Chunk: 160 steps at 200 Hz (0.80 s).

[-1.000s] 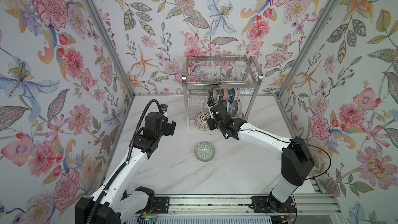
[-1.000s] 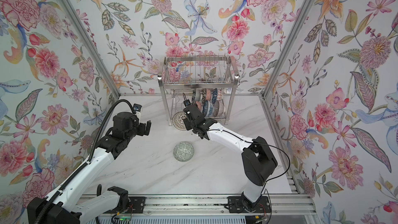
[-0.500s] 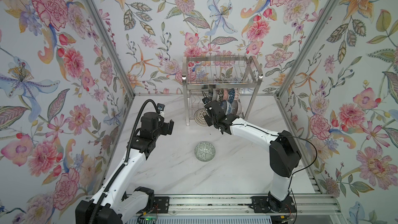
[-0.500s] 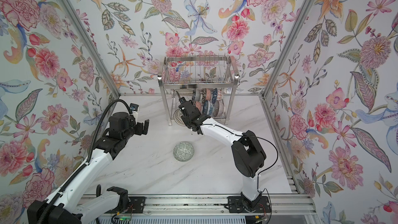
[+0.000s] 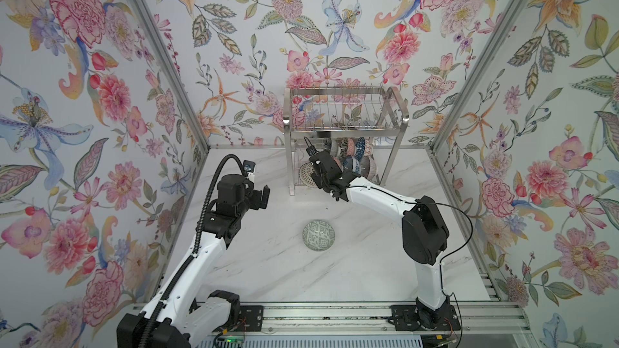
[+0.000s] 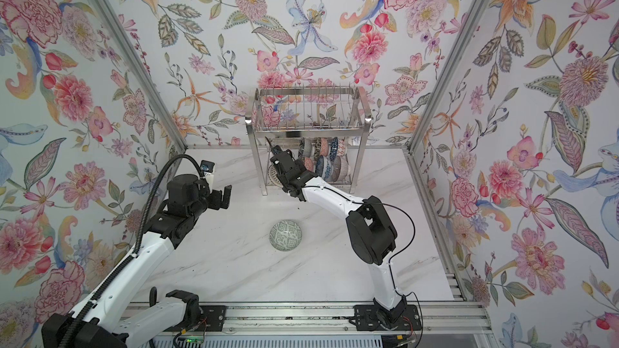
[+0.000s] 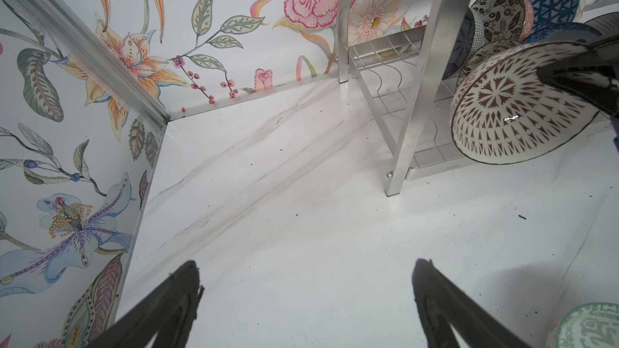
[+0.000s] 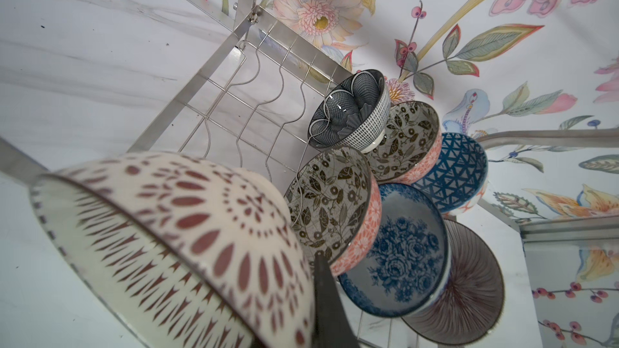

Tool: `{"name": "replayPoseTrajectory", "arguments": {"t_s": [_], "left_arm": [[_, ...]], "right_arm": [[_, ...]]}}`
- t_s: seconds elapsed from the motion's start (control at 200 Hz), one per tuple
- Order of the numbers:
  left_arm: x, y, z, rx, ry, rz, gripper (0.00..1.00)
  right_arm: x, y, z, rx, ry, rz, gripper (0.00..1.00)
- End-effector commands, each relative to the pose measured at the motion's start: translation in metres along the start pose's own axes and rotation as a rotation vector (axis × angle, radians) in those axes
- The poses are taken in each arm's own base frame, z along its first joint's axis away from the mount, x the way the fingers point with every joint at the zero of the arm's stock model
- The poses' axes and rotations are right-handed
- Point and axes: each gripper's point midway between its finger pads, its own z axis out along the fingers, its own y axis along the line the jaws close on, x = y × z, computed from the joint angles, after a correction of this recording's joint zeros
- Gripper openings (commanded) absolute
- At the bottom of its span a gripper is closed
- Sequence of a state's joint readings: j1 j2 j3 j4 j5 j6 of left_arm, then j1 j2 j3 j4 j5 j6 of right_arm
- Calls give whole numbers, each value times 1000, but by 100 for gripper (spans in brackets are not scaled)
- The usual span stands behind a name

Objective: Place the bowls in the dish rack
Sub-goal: 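Carry the starburst bowl rackward with the right gripper while the left gripper withdraws, then lower the red starburst bowl into the upper rack tier with the right gripper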

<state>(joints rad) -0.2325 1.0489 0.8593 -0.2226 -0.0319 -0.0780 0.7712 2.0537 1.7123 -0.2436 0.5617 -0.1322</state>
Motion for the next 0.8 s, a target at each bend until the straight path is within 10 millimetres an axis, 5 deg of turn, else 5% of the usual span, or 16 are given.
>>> {"name": "replayPoseTrajectory", "arguments": {"t_s": [0.0, 0.796], "left_arm": [[0, 2, 0, 1, -6, -15, 99], [-4, 1, -5, 17, -31, -23, 99]], "right_arm": [[-28, -16, 2, 76, -61, -4, 0], [-59, -54, 107, 340, -144, -34, 0]]}}
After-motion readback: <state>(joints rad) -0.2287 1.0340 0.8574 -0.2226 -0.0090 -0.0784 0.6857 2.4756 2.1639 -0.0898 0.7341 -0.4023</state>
